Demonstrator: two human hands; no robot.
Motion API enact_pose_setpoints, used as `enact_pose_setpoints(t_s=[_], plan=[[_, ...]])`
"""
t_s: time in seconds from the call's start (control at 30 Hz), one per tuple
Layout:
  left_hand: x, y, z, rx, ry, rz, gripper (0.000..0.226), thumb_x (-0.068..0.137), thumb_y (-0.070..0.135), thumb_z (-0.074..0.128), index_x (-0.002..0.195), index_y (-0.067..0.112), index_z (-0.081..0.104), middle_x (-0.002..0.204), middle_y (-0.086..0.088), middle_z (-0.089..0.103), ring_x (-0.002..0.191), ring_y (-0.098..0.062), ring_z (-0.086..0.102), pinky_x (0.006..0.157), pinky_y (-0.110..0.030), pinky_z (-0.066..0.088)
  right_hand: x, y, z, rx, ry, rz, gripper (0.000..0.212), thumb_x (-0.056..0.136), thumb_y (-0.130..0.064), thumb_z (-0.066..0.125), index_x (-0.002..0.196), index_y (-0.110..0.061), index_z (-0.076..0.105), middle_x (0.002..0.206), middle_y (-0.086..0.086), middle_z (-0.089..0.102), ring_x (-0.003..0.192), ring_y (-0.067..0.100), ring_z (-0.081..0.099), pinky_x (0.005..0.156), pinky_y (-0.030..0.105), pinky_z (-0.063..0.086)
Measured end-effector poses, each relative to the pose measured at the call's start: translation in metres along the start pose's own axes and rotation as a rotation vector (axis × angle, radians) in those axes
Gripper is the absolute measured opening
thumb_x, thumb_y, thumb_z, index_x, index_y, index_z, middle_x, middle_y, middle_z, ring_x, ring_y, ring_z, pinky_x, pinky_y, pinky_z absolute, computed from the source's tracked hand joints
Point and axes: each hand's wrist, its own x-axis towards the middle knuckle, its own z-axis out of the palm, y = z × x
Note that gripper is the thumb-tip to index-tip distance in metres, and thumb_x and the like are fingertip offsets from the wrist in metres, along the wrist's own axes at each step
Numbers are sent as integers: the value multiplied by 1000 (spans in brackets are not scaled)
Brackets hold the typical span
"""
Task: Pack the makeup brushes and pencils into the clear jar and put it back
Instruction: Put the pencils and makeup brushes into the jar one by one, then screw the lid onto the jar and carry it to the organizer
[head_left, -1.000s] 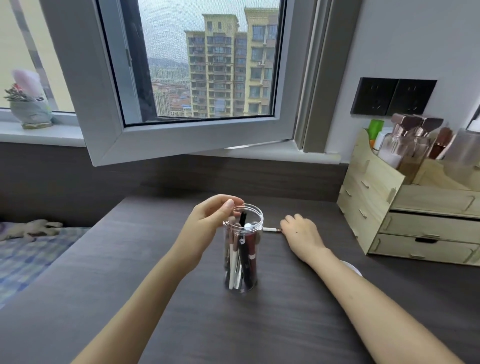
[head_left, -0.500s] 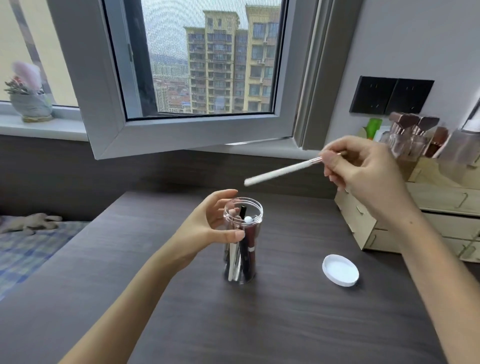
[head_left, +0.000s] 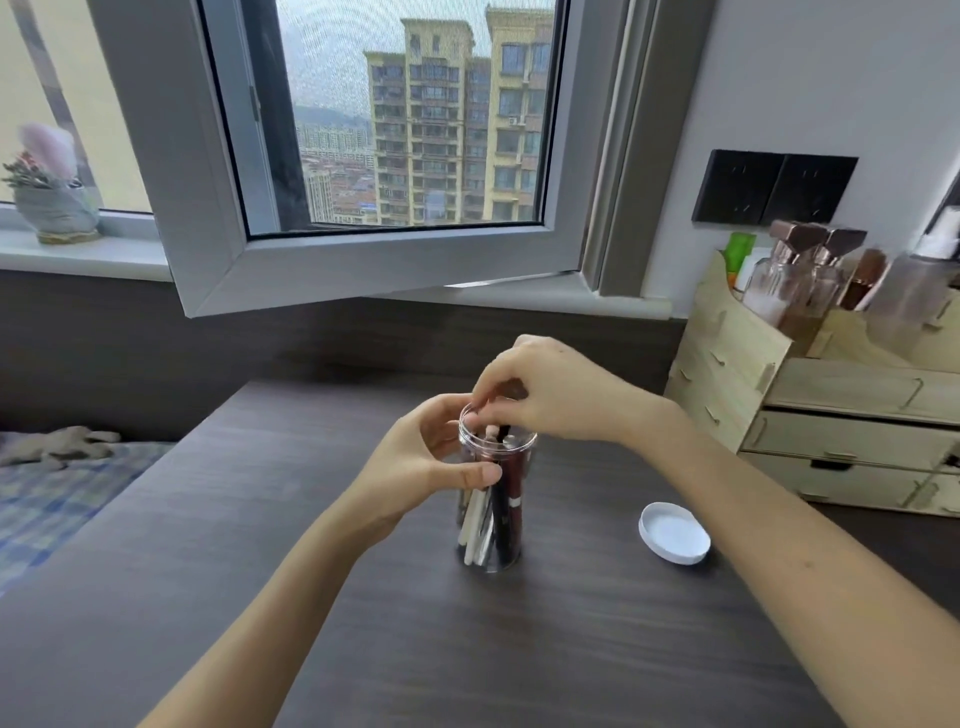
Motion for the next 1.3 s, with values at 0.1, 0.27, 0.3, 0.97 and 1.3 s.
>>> enact_pose_setpoints(t_s=[0.1,0.27,0.3,0.97,1.3], plan=[[1,-2,0,-9,0,10,63,55,4,83,112,20,63,109,3,73,106,-12,67,87,-21,50,-17,11,-21,203,71,81,16,87,-17,59,96,-20,73,75,-18,65,68,-9,54,64,3,38],[2,-4,-1,11,-17,48,79,53,13,86,123,30,54,115,2,69,110,-15,65,92,-23,50,-79,71,-12,1,-213,444,29,83,-34,64,110,-25,65,104,-11,67,89,-6,59,80,21,45],[1,-2,-2,36,-31,68,85,57,11,84,129,36,47,118,2,66,112,-13,63,94,-23,49,-93,81,-4,-96,-373,542,44,81,-41,63,123,-28,56,119,-8,60,106,3,57,90,25,45],[-5,9,5,399,-16,172,98,60,47,77,141,53,22,147,26,36,134,9,34,107,-18,30,-67,35,19,1330,440,320,69,42,-44,89,90,-16,48,96,3,64,100,21,59,99,40,47],[-12,-16,16,147,68,0,73,56,28,85,122,24,55,117,4,70,108,-9,65,100,-31,46,-50,16,54,1184,337,278,28,76,3,67,82,-13,45,121,9,63,91,4,68,75,17,53]])
